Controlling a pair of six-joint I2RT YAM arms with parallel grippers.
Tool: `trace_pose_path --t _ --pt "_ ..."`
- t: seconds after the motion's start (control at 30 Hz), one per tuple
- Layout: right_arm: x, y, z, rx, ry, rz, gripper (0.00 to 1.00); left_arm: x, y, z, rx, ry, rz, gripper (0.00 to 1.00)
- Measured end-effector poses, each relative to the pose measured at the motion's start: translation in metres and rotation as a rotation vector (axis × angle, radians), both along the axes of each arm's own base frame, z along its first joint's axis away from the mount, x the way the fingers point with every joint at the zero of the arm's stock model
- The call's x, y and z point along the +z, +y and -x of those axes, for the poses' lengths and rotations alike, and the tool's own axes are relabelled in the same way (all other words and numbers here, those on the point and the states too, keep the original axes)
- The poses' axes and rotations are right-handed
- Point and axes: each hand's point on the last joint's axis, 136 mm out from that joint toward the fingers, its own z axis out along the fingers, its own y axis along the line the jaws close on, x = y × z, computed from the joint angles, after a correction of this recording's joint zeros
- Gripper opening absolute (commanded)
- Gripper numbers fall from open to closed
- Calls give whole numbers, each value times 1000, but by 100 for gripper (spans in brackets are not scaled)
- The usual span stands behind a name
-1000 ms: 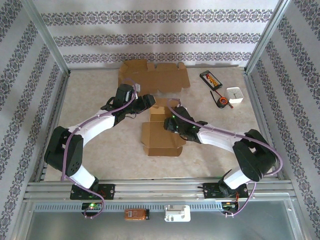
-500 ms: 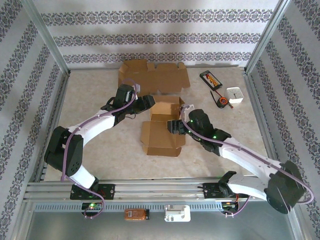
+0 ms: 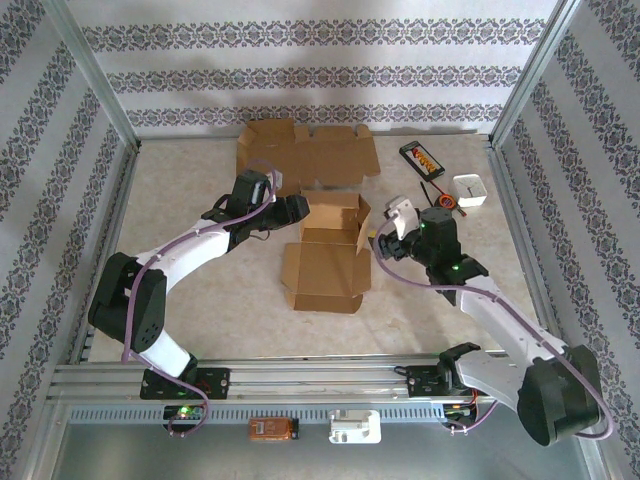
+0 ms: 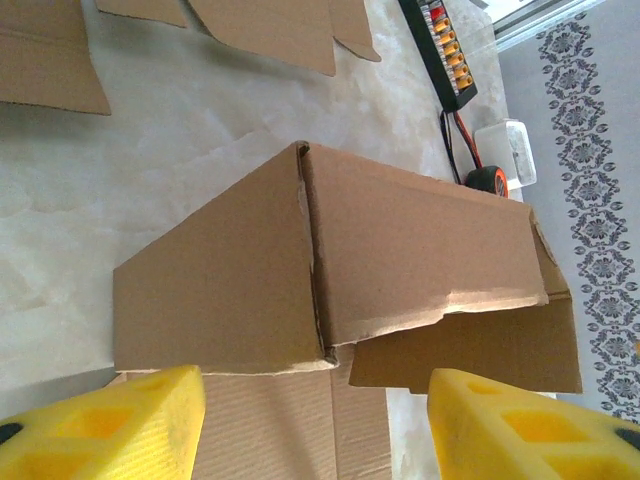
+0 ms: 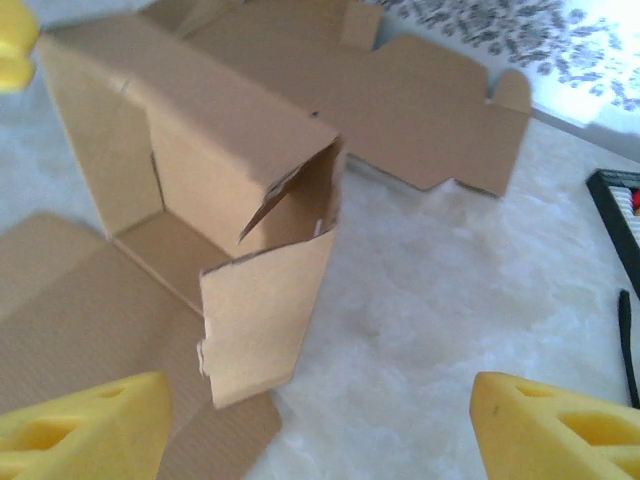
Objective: Fold the paper box
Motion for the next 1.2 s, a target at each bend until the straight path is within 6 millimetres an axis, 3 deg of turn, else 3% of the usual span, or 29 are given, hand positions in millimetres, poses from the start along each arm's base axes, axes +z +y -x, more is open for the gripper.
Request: trace_pose_path --t 0.23,0.47,0.77,1.2 --pt "-53 -10 -14 123 72 200 77 14 -3 -5 -18 -44 -2 67" --pt "-76 -6 -30 237 76 302 74 29 -7 -17 -25 -70 5 69" --pt "-69 14 -56 354 35 295 70 2 -15 -23 -52 -4 1 68" --pt "-56 62 -68 382 47 243 64 1 -16 -22 -58 6 8 68"
